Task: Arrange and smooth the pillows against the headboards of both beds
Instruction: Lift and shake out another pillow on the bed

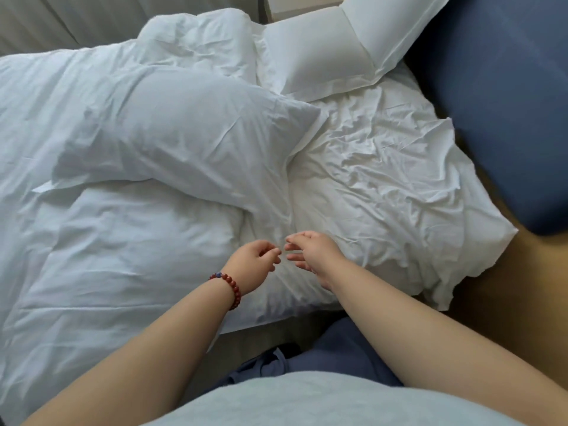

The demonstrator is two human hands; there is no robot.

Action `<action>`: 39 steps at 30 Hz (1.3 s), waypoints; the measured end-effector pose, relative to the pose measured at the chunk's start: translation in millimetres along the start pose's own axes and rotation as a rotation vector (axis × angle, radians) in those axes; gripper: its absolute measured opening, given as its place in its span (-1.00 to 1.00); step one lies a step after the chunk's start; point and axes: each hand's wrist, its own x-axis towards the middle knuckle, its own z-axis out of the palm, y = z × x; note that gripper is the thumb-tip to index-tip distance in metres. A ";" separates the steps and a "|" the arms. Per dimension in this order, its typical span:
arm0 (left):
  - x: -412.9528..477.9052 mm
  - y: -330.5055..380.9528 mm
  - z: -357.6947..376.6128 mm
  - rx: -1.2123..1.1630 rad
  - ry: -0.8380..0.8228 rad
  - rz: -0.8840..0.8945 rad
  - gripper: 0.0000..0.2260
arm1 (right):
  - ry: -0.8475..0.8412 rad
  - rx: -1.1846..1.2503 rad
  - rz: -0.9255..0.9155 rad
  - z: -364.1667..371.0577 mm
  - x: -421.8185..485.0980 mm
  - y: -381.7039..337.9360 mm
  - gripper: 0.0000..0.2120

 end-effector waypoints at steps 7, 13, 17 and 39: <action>16.7 -10.5 -67.6 -0.070 0.126 0.057 -0.83 | 0.034 0.033 -0.146 44.9 9.8 -31.9 -0.90; 61.7 -5.0 -135.0 -0.073 0.340 0.133 -0.86 | 0.026 0.103 -0.256 93.7 50.7 -84.8 -0.97; 89.8 -4.3 -180.2 -0.008 0.387 0.154 -0.86 | 0.000 0.140 -0.283 128.5 71.1 -121.5 -0.91; 308.9 -50.0 -381.2 0.712 0.120 0.646 -0.59 | 1.091 0.202 -0.267 310.7 163.6 -160.3 -0.35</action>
